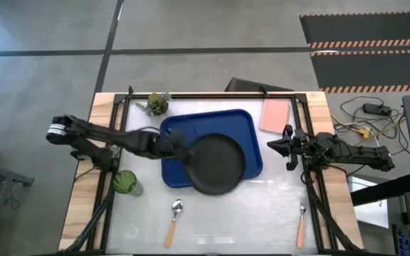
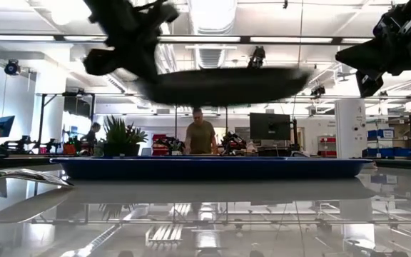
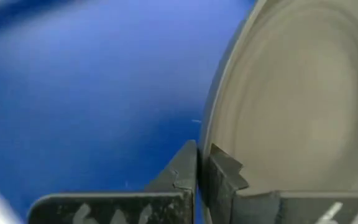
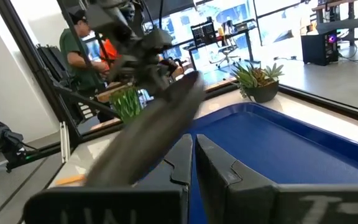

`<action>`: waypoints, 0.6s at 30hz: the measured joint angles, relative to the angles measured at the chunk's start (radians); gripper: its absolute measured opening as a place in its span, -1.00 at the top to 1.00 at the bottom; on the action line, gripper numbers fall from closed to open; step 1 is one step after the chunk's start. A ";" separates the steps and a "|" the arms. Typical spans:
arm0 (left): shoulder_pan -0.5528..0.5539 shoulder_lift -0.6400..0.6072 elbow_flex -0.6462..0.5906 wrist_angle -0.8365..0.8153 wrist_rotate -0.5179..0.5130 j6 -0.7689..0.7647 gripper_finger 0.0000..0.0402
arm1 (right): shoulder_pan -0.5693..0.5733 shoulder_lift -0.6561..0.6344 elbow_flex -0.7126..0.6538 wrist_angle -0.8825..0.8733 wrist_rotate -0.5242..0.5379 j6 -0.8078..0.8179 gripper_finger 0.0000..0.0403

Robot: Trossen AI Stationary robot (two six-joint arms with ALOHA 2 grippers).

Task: Pick and place plate/cup/fork/spoon on tray
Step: Put the plate on the blue tray

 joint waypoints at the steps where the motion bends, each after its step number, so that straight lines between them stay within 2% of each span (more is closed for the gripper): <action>1: 0.012 -0.011 0.000 -0.051 -0.024 -0.001 1.00 | 0.000 0.000 0.000 0.000 -0.001 0.000 0.96; 7: 0.084 -0.010 -0.011 -0.264 -0.095 0.000 1.00 | 0.000 0.000 0.000 -0.001 -0.001 0.000 0.96; 18: 0.156 -0.006 -0.114 -0.229 -0.094 0.017 1.00 | 0.000 0.000 0.000 -0.001 -0.001 0.000 0.96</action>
